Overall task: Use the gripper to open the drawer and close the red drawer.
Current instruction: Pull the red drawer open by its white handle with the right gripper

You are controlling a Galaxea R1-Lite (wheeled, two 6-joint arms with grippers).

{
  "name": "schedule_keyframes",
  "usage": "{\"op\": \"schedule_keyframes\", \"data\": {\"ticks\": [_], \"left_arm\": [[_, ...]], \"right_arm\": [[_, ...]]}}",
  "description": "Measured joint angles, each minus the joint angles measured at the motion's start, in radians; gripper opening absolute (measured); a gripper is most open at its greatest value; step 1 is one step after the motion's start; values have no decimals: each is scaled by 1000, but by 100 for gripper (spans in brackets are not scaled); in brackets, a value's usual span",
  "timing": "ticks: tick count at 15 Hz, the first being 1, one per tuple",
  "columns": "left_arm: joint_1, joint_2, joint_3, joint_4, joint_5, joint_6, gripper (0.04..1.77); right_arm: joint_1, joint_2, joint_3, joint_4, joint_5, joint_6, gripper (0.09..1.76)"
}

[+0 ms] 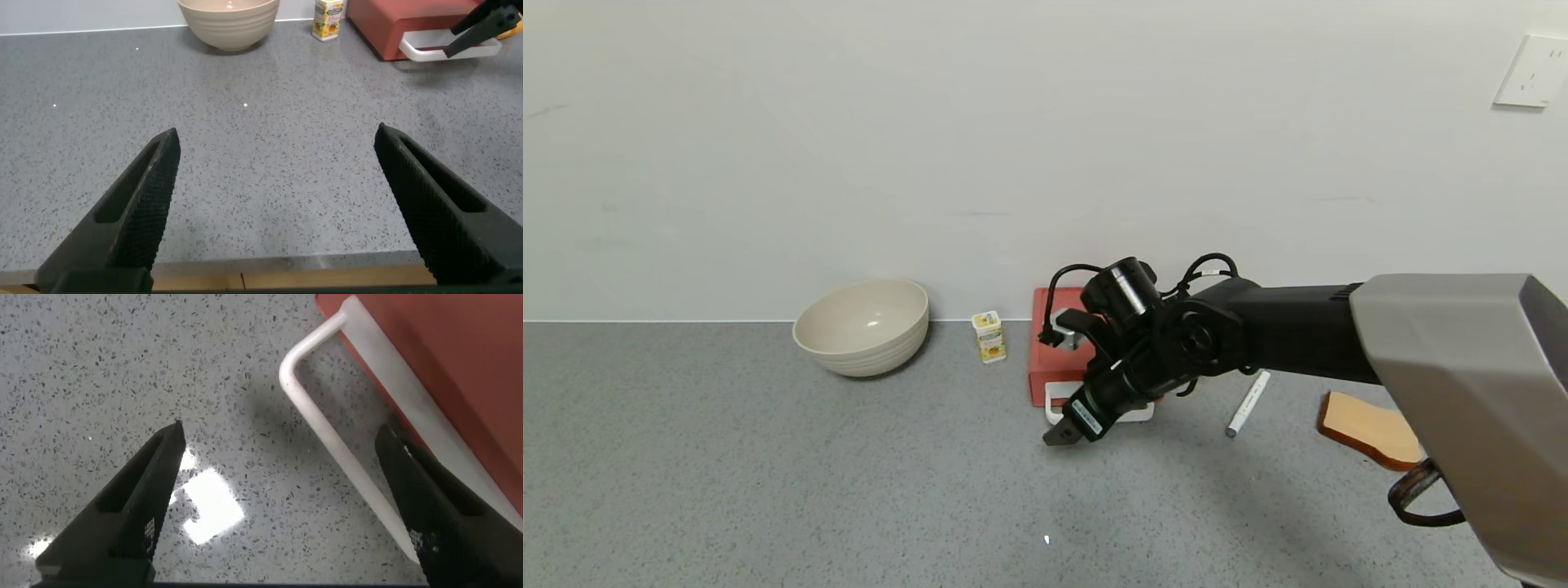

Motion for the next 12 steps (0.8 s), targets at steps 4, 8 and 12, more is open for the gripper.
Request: {"op": "schedule_keyframes", "data": {"ticks": [4,8,12], "left_arm": [[0,0,0,0,0,0,172],[0,0,0,0,0,0,172],[0,0,0,0,0,0,172]], "right_arm": [[0,19,0,-14,39,0,171],[-2,40,0,-69,42,0,171],[-1,58,-1,-79,42,0,171]]}}
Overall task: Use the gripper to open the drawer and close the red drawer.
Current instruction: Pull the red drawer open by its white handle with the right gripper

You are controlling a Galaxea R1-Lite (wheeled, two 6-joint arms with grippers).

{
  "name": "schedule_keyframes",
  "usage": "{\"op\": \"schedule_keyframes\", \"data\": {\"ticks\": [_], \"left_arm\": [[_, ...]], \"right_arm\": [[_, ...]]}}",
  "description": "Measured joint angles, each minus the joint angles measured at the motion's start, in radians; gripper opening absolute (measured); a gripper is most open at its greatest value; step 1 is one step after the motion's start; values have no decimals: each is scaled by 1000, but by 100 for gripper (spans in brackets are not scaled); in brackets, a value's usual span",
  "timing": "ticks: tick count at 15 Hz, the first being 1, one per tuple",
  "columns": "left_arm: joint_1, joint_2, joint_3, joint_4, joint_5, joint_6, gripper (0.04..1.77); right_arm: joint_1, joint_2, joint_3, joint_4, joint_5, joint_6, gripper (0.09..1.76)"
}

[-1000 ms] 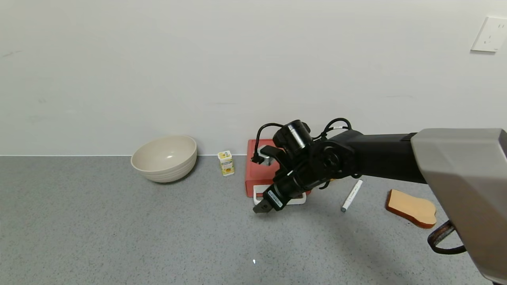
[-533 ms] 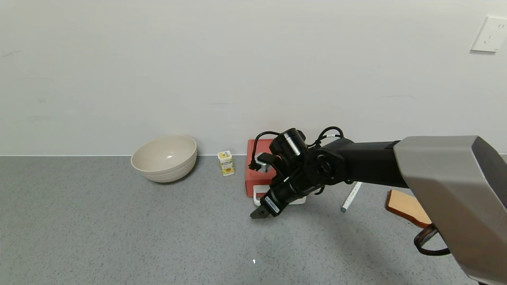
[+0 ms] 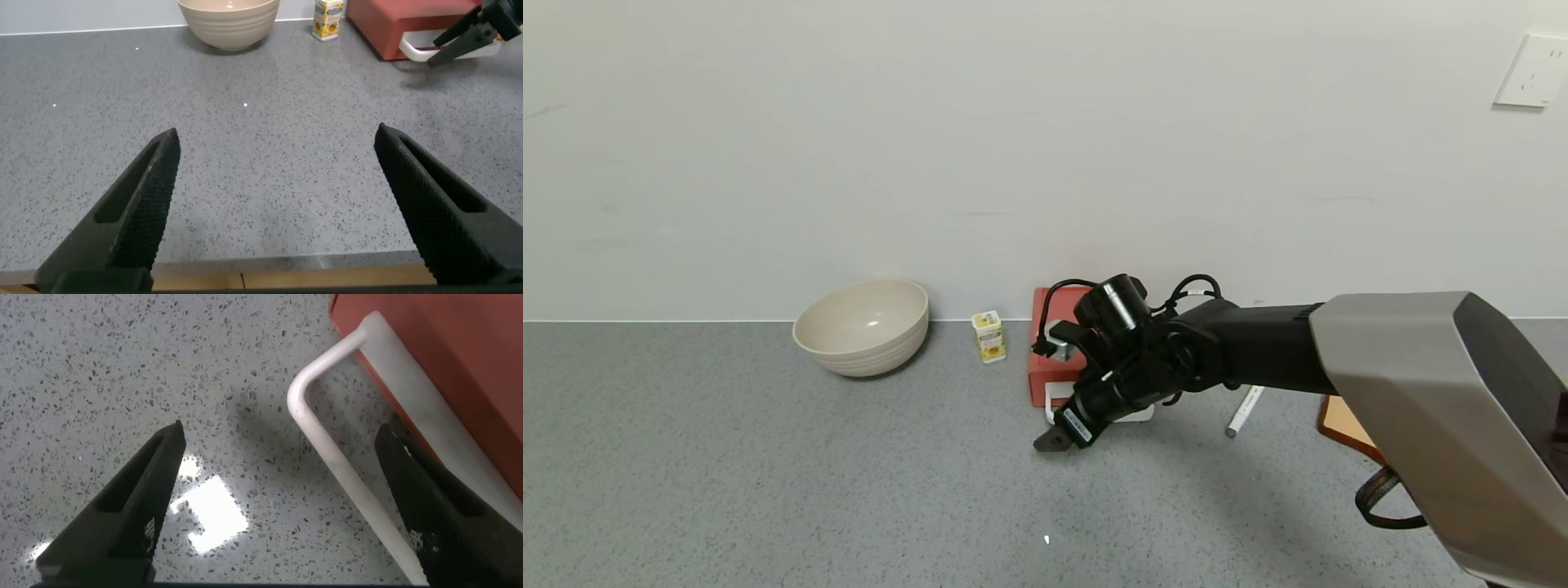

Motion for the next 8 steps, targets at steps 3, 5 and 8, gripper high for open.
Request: {"op": "schedule_keyframes", "data": {"ticks": [3,5,8], "left_arm": [[0,0,0,0,0,0,172],[0,0,0,0,0,-1,172],[0,0,0,0,0,0,172]], "right_arm": [[1,10,0,-2,0,4,171],[1,13,1,-1,0,8,171],[6,15,1,9,0,11,171]]}}
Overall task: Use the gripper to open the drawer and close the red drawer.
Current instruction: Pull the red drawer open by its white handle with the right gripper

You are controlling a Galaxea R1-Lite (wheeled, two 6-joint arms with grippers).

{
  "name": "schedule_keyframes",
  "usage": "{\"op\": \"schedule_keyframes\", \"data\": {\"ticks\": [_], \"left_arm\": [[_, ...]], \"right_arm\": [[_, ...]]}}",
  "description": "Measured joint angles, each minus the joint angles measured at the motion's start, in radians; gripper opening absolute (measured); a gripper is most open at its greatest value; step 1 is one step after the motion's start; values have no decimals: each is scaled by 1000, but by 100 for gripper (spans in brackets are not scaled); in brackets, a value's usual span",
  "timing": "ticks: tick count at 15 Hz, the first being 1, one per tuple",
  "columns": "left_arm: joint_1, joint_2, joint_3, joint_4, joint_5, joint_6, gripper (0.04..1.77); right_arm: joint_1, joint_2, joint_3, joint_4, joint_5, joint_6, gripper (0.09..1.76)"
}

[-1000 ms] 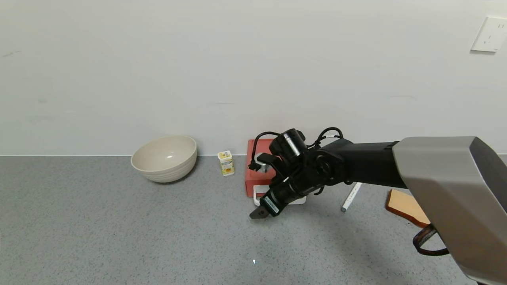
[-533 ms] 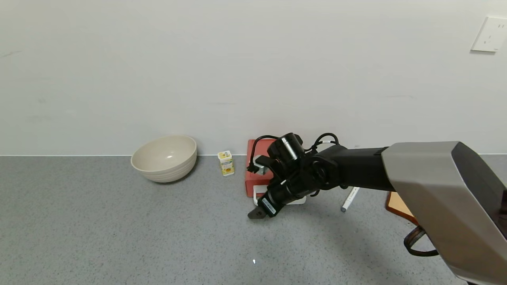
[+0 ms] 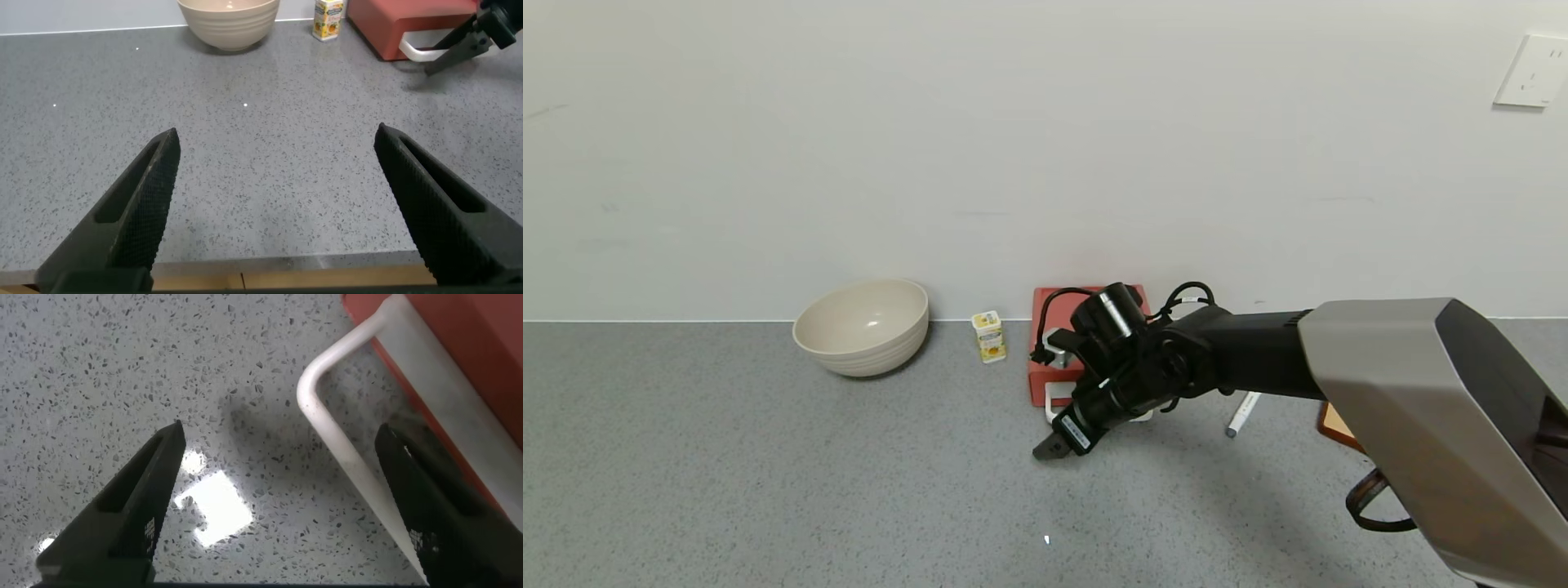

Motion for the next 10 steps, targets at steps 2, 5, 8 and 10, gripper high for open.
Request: {"op": "schedule_keyframes", "data": {"ticks": [2,5,8,10], "left_arm": [[0,0,0,0,0,0,172],[0,0,0,0,0,0,172],[0,0,0,0,0,0,172],[0,0,0,0,0,0,172]], "right_arm": [[6,1,0,8,-1,21,171],[17,1,0,43,-2,31,171],[26,-4,-1,80,-1,47,171],[36,-9,0,110,-1,76,171]]}}
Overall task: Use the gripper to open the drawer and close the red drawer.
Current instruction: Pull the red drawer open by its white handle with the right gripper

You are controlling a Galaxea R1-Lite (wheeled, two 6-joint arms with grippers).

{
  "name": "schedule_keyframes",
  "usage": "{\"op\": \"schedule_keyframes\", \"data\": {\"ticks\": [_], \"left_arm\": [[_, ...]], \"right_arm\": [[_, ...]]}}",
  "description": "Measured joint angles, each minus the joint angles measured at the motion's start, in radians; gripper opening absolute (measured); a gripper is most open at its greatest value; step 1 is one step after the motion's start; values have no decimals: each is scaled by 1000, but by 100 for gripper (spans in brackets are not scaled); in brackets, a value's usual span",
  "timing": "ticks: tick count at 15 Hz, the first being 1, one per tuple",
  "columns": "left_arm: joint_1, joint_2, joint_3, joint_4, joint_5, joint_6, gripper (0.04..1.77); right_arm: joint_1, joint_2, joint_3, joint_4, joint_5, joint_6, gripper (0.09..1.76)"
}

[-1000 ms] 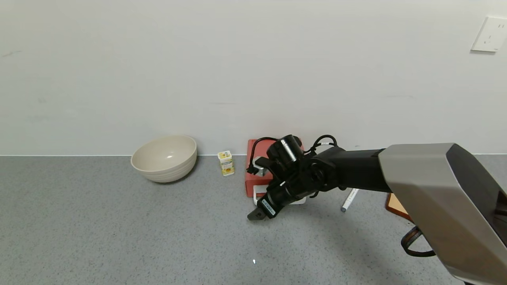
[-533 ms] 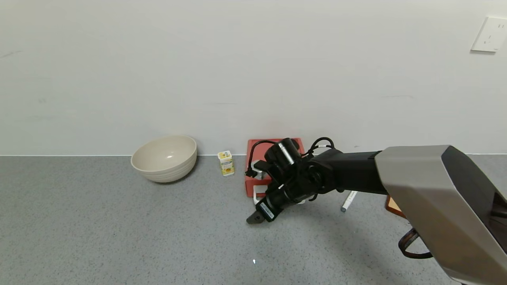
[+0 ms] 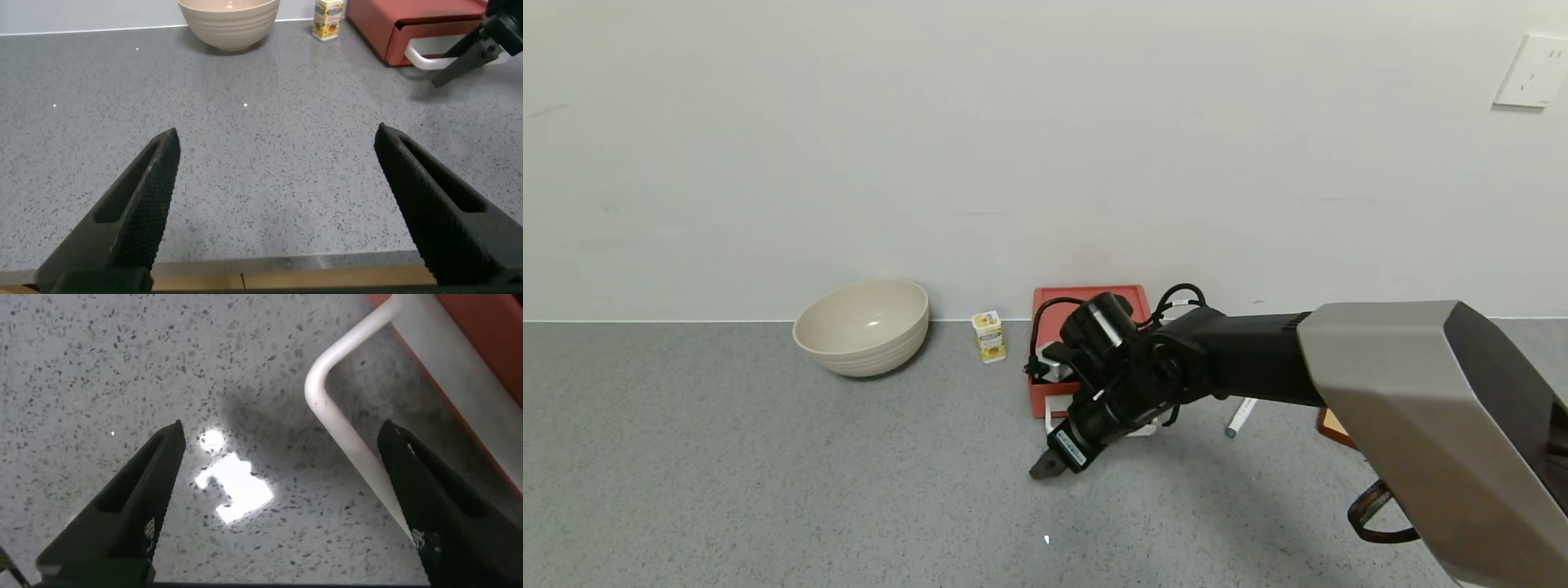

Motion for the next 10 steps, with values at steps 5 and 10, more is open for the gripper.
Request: {"op": "schedule_keyframes", "data": {"ticks": [5,10], "left_arm": [[0,0,0,0,1,0,172],[0,0,0,0,0,0,172]], "right_arm": [[16,-25,7,84,2,30,171],[42,-44,16,152,24,84,171]]}}
